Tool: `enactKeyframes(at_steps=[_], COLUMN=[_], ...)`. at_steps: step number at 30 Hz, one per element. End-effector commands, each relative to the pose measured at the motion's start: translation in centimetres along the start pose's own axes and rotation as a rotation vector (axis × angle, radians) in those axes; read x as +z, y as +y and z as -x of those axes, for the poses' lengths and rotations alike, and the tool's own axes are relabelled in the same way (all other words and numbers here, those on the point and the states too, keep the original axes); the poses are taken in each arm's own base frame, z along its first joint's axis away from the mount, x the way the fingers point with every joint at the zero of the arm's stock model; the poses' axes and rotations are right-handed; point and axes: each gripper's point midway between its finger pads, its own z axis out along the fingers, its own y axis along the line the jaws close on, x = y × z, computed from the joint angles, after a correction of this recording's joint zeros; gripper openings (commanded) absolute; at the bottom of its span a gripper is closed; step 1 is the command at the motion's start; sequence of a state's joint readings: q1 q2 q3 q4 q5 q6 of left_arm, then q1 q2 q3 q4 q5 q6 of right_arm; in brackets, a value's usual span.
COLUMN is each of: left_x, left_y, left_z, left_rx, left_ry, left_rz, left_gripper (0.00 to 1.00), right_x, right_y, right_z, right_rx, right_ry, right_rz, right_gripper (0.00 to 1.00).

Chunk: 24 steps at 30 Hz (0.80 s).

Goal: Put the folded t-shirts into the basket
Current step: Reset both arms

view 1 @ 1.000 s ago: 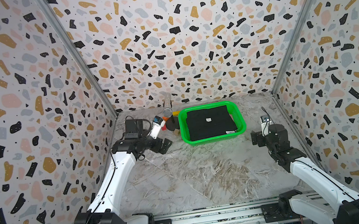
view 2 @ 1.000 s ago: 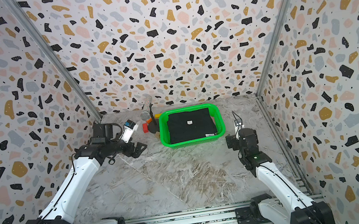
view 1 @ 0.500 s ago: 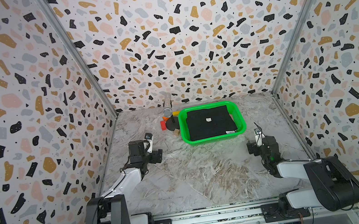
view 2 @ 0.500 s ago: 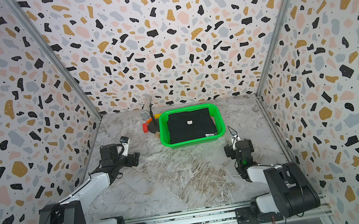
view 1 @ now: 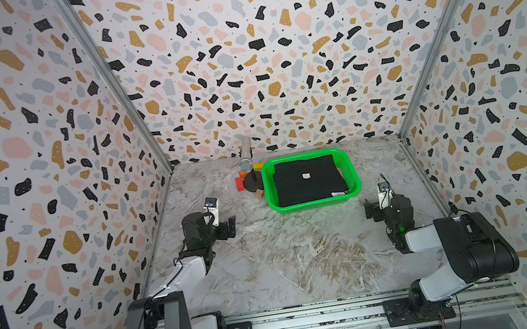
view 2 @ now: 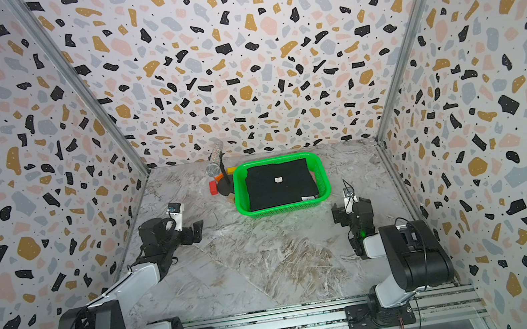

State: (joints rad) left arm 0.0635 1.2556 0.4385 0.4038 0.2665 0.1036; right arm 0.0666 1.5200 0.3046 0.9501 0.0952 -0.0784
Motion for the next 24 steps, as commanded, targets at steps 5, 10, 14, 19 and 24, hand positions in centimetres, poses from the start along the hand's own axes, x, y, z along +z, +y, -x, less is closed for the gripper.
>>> enactKeyframes(at_steps=[5,10,14,19,24], left_x=[1.7,1.8,1.8,1.7,1.7], left_y=[-0.5,-1.5,-1.6,-1.6,-1.6], left_z=[0.9,-0.5,-0.5,-0.5,-0.6], left_rx=[-0.037,0.035,0.041,0.038,0.038], left_ry=[-0.130,-0.145,-0.141,-0.130,-0.128], left_rz=[-0.013,0.033,0.040,0.041,0.039], left_gripper=[1.00,1.00,1.00,1.00,1.00], right_x=[0.3,0.3,0.2,0.2,0.3], right_y=[0.0,-0.1,-0.1,-0.1,-0.1], right_z=[0.7,0.8,0.8,0.8,0.8], right_rx=[0.014,0.013,0.014,0.015,0.015], right_ry=[0.001,-0.009,-0.010,-0.008,-0.007], right_rz=[0.006,0.003,0.001,0.002,0.001], right_gripper=[1.00,1.00,1.00,1.00,1.00])
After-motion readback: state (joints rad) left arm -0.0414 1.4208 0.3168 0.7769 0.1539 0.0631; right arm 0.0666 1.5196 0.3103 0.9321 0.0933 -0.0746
